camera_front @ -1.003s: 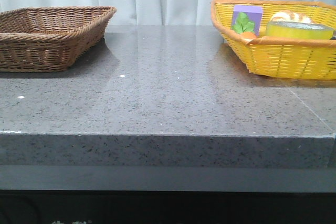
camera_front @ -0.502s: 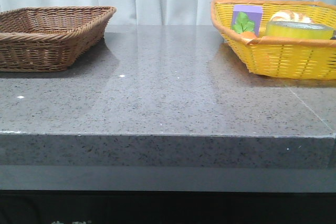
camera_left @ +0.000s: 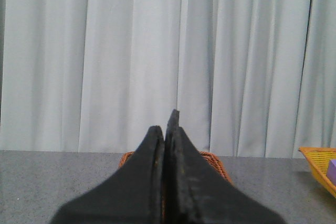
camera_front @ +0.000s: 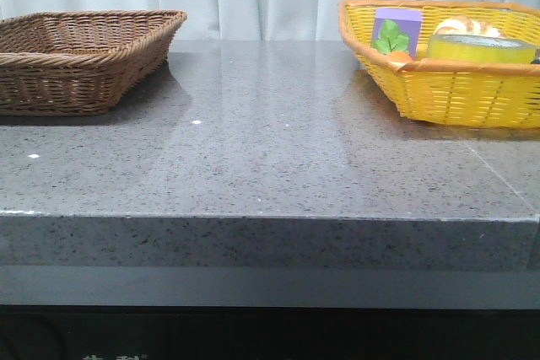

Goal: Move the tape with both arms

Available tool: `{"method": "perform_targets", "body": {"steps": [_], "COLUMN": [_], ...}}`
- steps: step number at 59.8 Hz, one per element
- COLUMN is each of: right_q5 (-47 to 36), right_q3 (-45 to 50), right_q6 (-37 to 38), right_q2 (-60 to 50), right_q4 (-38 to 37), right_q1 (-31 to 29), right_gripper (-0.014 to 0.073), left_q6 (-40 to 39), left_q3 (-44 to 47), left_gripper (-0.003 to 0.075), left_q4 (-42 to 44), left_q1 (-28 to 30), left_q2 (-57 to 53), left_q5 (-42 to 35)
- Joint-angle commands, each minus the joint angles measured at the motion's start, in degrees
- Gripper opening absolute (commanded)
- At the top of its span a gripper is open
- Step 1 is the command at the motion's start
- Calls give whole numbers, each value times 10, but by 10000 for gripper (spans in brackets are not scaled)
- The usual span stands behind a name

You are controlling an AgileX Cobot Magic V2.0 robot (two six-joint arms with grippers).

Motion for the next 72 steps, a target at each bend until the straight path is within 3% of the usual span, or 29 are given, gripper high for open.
{"method": "perform_targets", "body": {"steps": [1, 12, 20, 39, 56, 63, 72], "right_q5": [14, 133, 208, 259, 268, 265, 265], "right_q3": [-68, -168, -205, -206, -206, -206, -206], "right_q6": [-2, -2, -2, -2, -2, -2, -2], "right_q2": [52, 153, 225, 353, 402, 404, 405], "right_q4": [0, 0, 0, 0, -1, -1, -1], "right_q1": [-2, -2, -2, -2, -2, -2, -2], "right_gripper": [-69, -69, -69, -69, -64, 14, 321], "left_q6": [-6, -6, -6, -6, -6, -6, -6], "left_q3": [-75, -173, -192, -191, -191, -191, -191], "left_gripper": [-20, -20, -20, -20, -14, 120, 422], "left_q4": [-5, -5, -5, -6, -2, 0, 0], "left_q1": [0, 0, 0, 0, 0, 0, 0], "left_q2": [49, 154, 218, 329, 400, 413, 429], "left_q5": [18, 112, 141, 160, 163, 162, 152]}}
